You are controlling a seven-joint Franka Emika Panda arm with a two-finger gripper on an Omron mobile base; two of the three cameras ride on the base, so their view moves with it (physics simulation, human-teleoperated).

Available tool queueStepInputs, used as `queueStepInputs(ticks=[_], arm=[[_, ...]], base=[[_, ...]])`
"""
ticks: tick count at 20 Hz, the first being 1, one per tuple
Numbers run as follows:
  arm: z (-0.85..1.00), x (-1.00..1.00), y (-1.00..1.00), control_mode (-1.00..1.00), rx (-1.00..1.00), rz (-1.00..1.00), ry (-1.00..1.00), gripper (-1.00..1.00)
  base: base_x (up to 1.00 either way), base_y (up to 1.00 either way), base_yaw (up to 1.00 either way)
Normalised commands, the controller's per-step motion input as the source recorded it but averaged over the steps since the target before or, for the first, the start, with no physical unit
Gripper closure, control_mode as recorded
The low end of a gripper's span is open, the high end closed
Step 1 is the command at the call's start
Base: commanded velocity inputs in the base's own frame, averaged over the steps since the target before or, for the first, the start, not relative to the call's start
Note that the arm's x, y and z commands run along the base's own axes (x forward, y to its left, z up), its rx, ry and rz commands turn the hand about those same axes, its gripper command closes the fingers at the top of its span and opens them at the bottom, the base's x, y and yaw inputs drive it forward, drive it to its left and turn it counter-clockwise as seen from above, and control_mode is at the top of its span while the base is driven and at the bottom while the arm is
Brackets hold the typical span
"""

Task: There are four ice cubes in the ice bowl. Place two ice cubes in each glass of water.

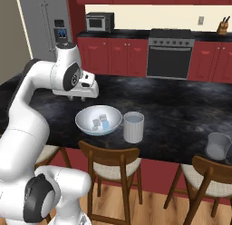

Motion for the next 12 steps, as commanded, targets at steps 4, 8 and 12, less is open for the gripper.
queueStepInputs(ticks=[4, 8, 12], arm=[[-0.08, -0.13, -0.04, -1.0, 0.0, 0.0, 0.0, -1.0], [-0.22, -0.06, -0.14, -1.0, 0.0, 0.0, 0.01, -1.0], [-0.35, 0.0, -0.06, -1.0, -0.03, 0.02, 0.08, -1.0]], base=[[0.0, 0.0, 0.0], [0.0, 0.0, 0.0], [0.0, 0.0, 0.0]])
